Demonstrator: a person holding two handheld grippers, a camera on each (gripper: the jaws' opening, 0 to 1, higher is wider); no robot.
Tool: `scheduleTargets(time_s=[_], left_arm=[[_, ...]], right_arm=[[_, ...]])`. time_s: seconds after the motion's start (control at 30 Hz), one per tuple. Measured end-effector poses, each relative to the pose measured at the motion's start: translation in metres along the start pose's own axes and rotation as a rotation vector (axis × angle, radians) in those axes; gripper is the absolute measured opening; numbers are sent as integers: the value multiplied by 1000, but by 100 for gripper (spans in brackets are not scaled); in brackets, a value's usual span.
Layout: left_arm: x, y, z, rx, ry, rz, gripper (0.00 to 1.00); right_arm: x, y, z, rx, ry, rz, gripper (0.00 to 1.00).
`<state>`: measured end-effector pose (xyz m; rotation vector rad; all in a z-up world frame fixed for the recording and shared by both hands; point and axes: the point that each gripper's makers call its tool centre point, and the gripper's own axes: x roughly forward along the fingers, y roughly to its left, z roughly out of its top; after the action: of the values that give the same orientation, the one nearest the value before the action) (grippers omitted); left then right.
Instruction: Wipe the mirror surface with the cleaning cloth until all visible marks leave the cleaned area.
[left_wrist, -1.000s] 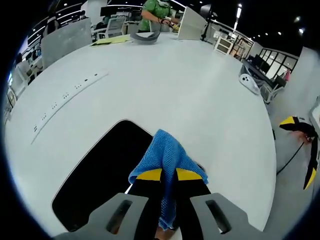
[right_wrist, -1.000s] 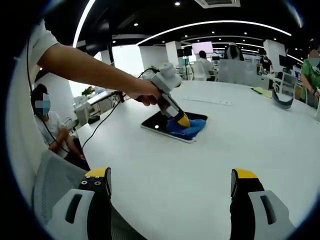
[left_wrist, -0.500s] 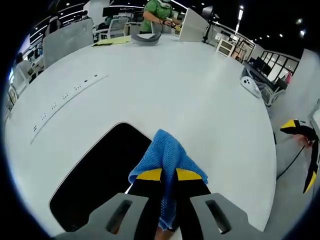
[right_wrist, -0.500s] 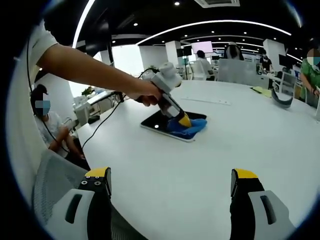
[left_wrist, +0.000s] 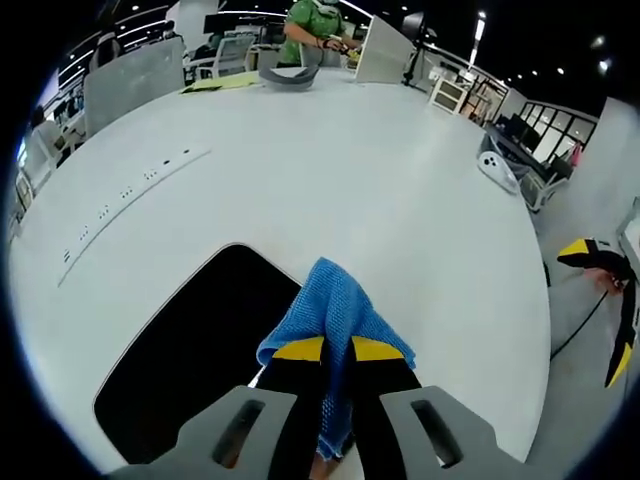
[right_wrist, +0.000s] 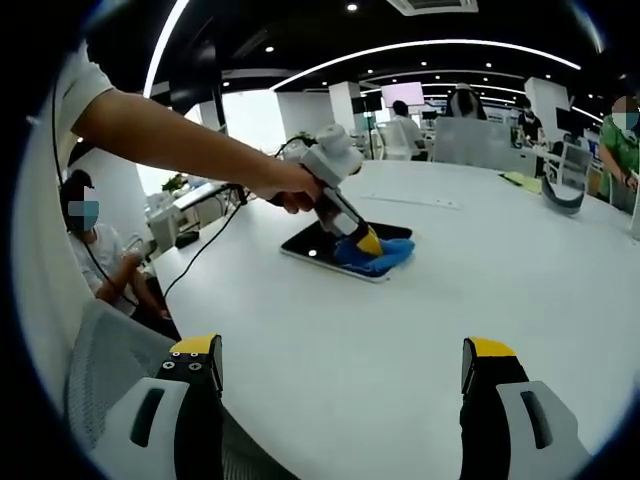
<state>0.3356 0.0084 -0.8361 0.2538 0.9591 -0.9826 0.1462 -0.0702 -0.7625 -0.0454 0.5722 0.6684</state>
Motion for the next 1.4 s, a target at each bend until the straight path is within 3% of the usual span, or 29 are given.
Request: scheduleTargets(time_s=[1.4], left_arm=[[-3, -19, -12, 32, 21, -29, 6]], right_arm=[[0, 8, 1, -11, 7, 14, 99]])
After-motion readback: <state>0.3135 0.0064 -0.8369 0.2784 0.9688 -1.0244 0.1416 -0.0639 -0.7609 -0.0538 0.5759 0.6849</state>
